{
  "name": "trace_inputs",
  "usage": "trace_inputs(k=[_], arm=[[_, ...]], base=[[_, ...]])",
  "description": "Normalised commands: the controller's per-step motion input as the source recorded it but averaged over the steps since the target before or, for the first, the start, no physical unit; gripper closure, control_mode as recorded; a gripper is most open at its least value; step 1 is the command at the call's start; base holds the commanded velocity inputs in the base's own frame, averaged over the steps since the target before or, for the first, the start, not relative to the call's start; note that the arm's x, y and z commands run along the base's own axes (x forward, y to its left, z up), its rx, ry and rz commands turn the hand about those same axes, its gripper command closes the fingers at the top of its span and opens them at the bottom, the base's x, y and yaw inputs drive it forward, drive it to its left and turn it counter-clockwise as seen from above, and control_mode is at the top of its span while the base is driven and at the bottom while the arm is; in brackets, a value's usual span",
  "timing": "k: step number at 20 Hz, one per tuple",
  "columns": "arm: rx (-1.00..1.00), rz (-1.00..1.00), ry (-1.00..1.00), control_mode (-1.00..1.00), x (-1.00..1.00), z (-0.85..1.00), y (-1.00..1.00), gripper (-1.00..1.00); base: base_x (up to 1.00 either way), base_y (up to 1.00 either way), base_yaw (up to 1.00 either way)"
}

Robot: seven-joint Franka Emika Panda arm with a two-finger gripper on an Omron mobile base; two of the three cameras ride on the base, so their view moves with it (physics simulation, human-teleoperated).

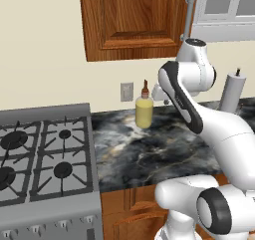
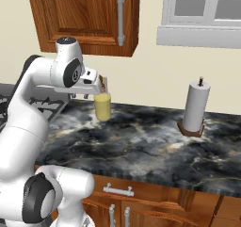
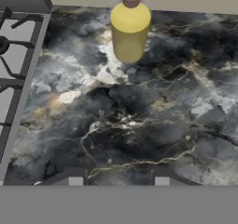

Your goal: Pick the soap dispenser and dish brush from the cabinet and place them on the counter.

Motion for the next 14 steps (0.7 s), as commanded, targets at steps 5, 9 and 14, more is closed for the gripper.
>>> trace_inputs(k=[5, 9, 14], arm=[[0.00, 0.00, -0.04, -1.00, -0.01, 0.01, 0.00, -1.00], [0.00, 0.00, -0.09, -1.00, -0.06, 0.11, -0.05, -1.00], [0.00, 0.00, -0.10, -1.00, -0.14, 0.13, -0.14, -1.00]], base=[[0.00, 0.00, 0.00], [0.00, 0.00, 0.00], [0.00, 0.00, 0.00]])
